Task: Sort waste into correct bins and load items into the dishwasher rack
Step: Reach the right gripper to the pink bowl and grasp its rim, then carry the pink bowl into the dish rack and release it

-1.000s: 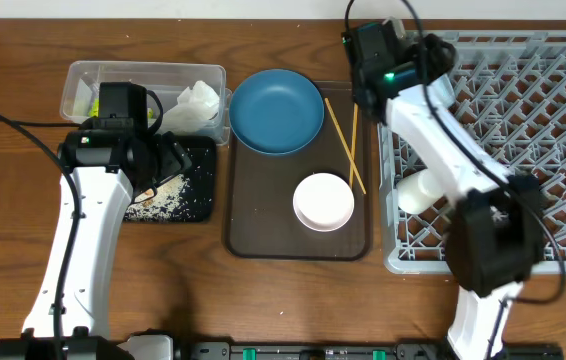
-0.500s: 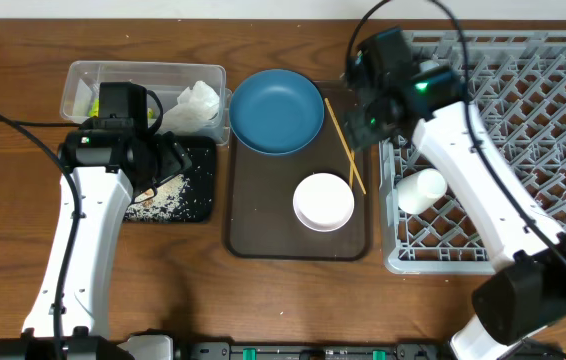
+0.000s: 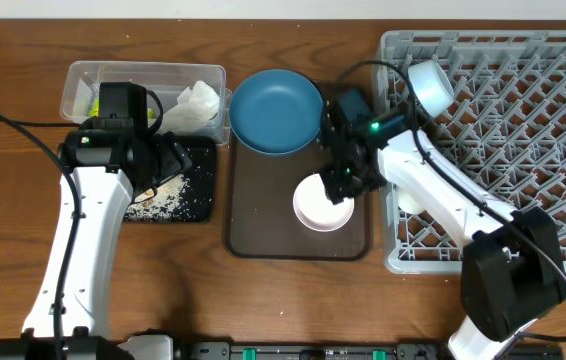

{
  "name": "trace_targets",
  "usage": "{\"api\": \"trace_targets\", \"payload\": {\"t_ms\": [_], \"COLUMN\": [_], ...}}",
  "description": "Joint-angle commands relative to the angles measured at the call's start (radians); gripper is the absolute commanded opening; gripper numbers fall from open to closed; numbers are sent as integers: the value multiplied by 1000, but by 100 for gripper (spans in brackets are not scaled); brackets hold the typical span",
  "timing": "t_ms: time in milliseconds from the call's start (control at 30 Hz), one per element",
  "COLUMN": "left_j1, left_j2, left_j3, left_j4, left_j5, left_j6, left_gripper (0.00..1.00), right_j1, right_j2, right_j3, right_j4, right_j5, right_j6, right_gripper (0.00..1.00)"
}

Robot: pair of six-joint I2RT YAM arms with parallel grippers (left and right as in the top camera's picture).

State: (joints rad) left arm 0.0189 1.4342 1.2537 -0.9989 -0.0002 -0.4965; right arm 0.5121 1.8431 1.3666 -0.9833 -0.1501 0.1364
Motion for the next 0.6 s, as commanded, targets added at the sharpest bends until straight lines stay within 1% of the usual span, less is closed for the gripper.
{"api": "trace_targets", "payload": {"t_ms": [0, 33, 167, 267, 333, 567], "left_j1": [4, 4, 4, 4, 4, 4], "left_j2": [-10, -10, -10, -10, -10, -10], "left_j3": [20, 20, 20, 20, 20, 20], "left_j4": [-6, -6, -6, -6, -6, -6], "left_j5": [-12, -12, -12, -12, -12, -12], "left_j6": [6, 6, 6, 6, 6, 6], "left_gripper": [90, 90, 90, 90, 90, 90], "right_j1": [0, 0, 0, -2, -2, -2], "right_j2": [3, 3, 3, 3, 3, 3], "right_j3": [-42, -53, -95, -114, -127, -120], "right_j4": [27, 37, 79, 91, 97, 105], "right_j5": [-11, -10, 9, 33, 57, 63], "right_j6": [24, 23, 24, 25, 29, 43], "right_gripper": [52, 52, 46, 40, 39, 46]}}
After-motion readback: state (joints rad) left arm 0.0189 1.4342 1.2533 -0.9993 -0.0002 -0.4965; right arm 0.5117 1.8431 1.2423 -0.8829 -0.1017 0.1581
